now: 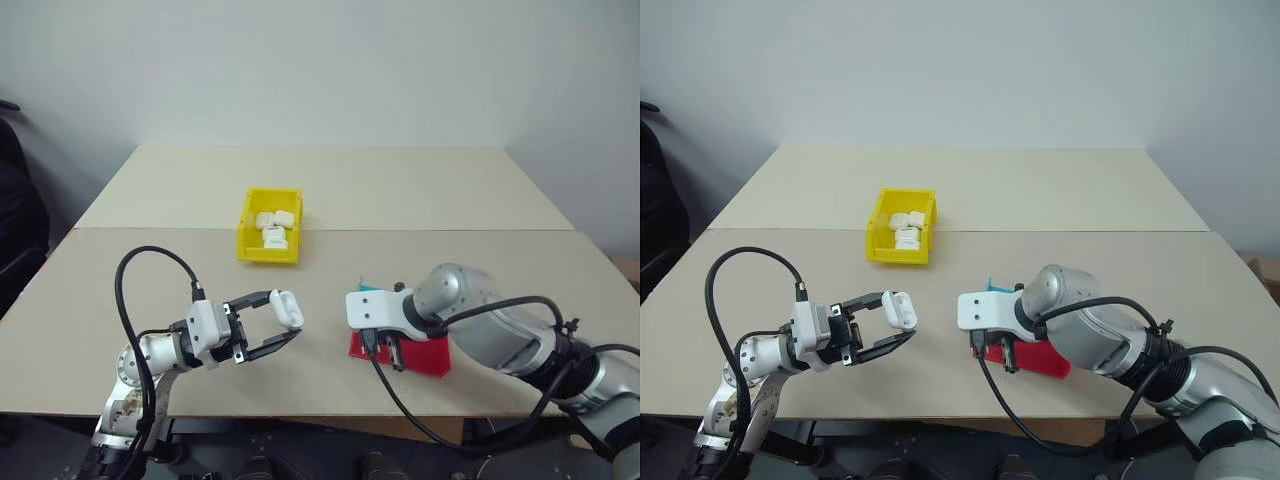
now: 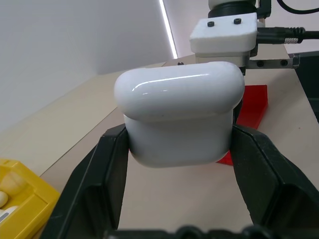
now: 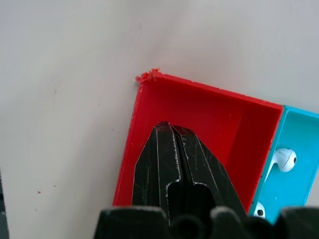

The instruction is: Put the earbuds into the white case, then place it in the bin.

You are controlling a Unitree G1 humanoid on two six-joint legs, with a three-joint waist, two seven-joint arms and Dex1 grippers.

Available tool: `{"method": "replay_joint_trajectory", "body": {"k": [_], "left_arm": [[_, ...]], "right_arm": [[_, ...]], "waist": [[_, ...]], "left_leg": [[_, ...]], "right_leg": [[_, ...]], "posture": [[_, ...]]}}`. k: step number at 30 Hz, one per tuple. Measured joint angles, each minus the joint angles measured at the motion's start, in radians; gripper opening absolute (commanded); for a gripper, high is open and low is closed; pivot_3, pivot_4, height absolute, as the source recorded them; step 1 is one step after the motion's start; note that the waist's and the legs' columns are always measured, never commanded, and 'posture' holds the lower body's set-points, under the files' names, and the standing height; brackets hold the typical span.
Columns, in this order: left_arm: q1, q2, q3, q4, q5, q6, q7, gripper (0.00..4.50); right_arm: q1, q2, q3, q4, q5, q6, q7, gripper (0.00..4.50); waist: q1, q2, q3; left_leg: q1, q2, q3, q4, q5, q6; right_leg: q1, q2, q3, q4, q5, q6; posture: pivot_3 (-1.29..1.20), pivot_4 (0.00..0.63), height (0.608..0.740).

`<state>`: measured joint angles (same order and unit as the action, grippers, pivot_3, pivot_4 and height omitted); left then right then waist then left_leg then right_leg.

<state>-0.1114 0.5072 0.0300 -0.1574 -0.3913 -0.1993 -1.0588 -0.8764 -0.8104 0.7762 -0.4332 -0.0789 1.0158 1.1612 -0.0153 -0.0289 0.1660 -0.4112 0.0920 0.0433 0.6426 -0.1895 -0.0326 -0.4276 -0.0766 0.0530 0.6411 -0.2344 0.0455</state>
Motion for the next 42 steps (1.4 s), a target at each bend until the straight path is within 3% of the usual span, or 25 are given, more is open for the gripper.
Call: {"method": "replay_joint_trajectory", "body": {"k": [9, 27, 39, 42], "left_arm": [[0.004, 0.006, 0.0, 0.0, 0.001, 0.001, 0.005, 2.78], [-0.003, 0.01, -0.015, 0.0, 0.004, 0.002, 0.008, 2.78], [-0.003, 0.012, -0.017, 0.0, 0.005, 0.008, 0.012, 2.78], [-0.001, 0.012, -0.017, 0.0, 0.005, 0.008, 0.021, 2.78]], "right_arm": [[0.001, 0.002, 0.021, 0.033, -0.027, -0.002, -0.01, 0.04], [0.06, -0.105, 0.022, 0.02, -0.071, -0.032, -0.005, 0.04], [0.074, -0.108, -0.126, -0.079, -0.015, -0.02, 0.023, 0.04], [0.074, -0.089, -0.128, -0.089, -0.015, 0.009, 0.006, 0.67]], "waist": [[0.0, 0.0, 0.0], [0.001, 0.0, 0.0], [-0.001, 0.0, 0.0], [0.001, 0.0, 0.0]], "left_leg": [[-0.001, 0.0, 0.0, 0.0, 0.0, 0.0], [-0.002, 0.0, 0.0, 0.0, 0.0, 0.0], [-0.003, 0.0, 0.0, 0.0, 0.0, 0.0], [-0.003, 0.0, 0.0, 0.0, 0.0, 0.0]], "right_leg": [[-0.001, 0.0, 0.0, 0.0, 0.0, 0.0], [-0.001, 0.0, 0.0, -0.001, -0.001, 0.0], [-0.003, 0.0, 0.0, -0.001, 0.0, 0.001], [-0.003, 0.0, 0.0, -0.001, 0.0, 0.0]], "posture": [[0.0, 0.15, 0.74], [0.0, 0.15, 0.74], [0.0, 0.15, 0.74], [0.0, 0.15, 0.74]]}}
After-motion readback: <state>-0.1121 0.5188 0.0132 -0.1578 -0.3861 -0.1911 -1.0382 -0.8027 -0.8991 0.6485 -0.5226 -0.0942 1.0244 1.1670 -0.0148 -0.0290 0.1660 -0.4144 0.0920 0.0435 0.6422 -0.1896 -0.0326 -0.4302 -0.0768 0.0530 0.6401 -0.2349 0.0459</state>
